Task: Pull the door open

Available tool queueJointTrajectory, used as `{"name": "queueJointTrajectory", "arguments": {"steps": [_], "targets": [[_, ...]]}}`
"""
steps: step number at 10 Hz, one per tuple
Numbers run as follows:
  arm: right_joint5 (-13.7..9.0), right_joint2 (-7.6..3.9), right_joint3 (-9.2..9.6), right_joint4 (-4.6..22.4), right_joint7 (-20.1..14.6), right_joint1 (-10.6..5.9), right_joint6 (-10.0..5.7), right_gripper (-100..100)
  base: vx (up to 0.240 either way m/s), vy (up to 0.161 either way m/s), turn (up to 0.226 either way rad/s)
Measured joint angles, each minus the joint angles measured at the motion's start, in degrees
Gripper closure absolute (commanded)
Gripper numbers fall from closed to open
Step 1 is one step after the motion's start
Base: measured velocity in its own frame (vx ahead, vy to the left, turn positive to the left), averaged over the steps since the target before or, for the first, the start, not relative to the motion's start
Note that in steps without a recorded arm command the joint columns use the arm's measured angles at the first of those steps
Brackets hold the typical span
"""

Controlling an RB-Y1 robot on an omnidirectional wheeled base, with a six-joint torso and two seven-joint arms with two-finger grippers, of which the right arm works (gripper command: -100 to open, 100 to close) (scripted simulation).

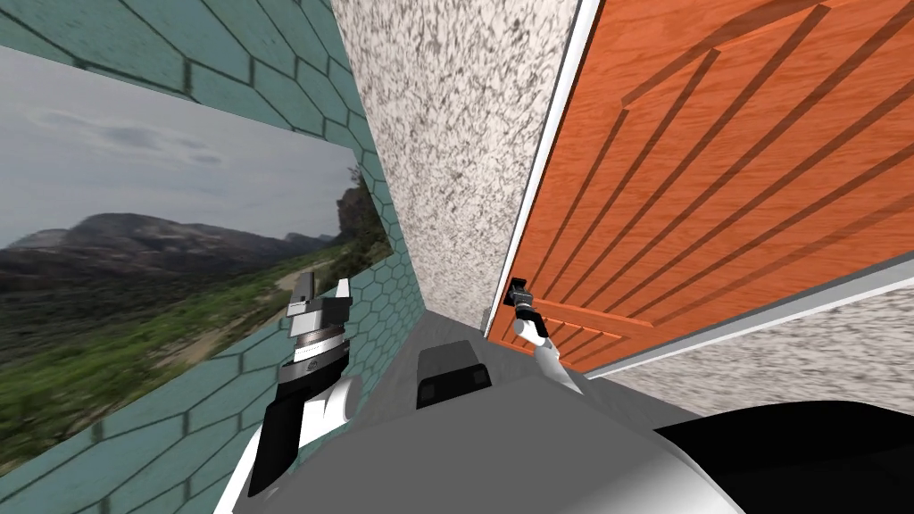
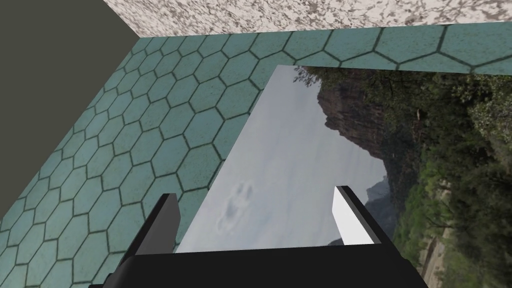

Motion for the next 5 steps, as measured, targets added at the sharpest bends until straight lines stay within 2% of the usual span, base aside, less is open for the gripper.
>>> {"name": "queueJointTrajectory", "arguments": {"steps": [2,5], "targets": [[-0.1,-0.70,1.17,0.1,-1.1,0.60,-0.05,100,-0.193,-0.015,0.129],[-0.4,-2.02,2.88,-0.6,-3.0,1.44,0.07,100,-0.238,-0.030,0.143]]}}
